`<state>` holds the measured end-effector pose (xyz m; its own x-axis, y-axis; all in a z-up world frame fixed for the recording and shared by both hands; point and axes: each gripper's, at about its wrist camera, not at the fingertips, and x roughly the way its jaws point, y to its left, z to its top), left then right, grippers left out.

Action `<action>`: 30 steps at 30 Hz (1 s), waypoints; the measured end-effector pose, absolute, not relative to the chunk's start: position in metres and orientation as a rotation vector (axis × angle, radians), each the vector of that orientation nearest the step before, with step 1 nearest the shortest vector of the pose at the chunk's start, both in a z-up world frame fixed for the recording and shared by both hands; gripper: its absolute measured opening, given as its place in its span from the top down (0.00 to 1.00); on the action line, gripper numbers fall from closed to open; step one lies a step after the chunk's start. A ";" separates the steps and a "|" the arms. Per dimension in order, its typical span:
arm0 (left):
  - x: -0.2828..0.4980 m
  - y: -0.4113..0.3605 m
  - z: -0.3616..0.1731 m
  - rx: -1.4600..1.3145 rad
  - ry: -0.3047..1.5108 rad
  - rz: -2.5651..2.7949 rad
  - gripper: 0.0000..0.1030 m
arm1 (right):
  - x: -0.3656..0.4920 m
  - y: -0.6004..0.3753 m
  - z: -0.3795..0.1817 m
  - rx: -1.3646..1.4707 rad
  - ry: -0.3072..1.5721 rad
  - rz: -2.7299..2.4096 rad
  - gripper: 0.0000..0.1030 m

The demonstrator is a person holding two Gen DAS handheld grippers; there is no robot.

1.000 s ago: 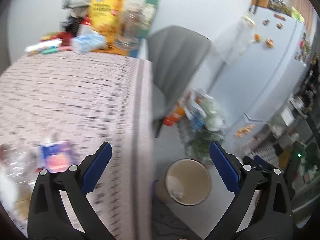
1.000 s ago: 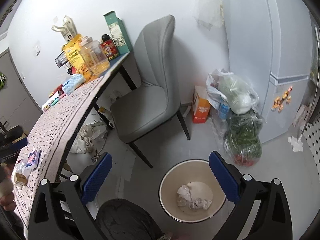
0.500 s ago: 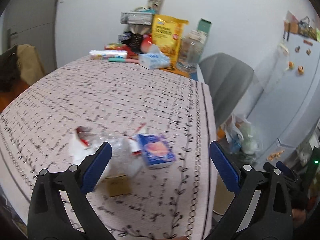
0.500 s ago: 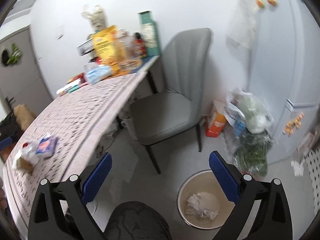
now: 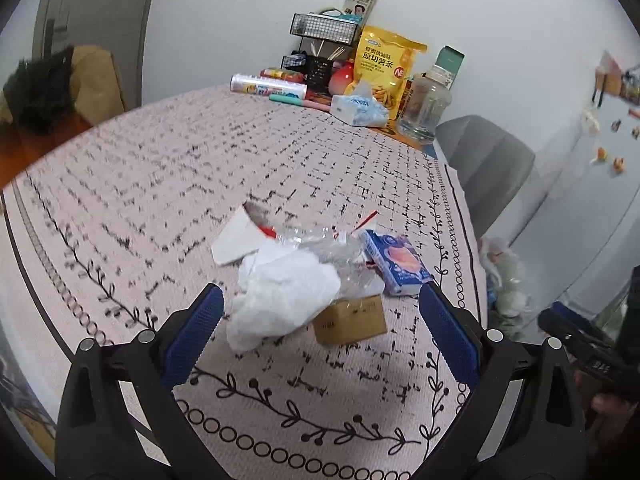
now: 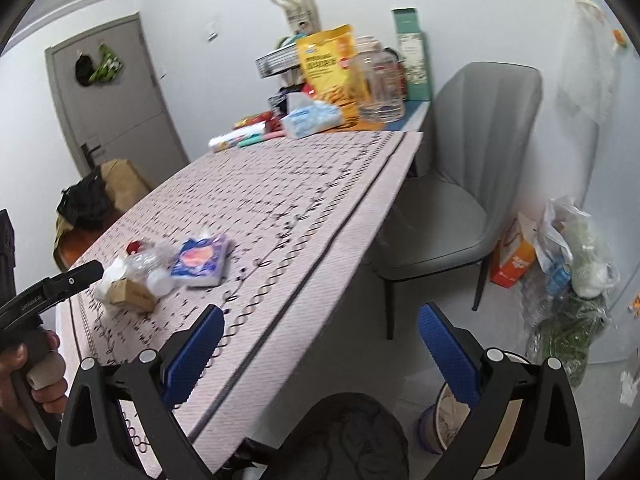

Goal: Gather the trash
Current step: 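Move both open grippers back over the remaining trash on the table, then grasp a white tissue with the left gripper while the right grasps the small brown cardboard box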

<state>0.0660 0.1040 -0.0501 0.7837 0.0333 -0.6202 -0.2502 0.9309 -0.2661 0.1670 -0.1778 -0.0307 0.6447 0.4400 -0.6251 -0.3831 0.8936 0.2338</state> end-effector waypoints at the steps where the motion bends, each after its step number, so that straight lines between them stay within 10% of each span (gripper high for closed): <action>1: 0.065 0.104 -0.052 -0.350 0.658 0.157 0.07 | 0.167 -0.174 -0.031 0.079 0.736 0.481 0.08; 16: 0.076 0.143 -0.070 -0.544 0.636 0.135 0.32 | 0.163 -0.123 -0.031 0.038 0.778 0.585 0.09; 21: 0.083 0.145 -0.086 -0.614 0.697 0.100 0.85 | 0.163 -0.112 -0.029 0.021 0.783 0.601 0.09; 30: 0.048 0.155 -0.067 -0.618 0.615 0.108 0.87 | 0.157 -0.072 -0.030 -0.044 0.801 0.670 0.13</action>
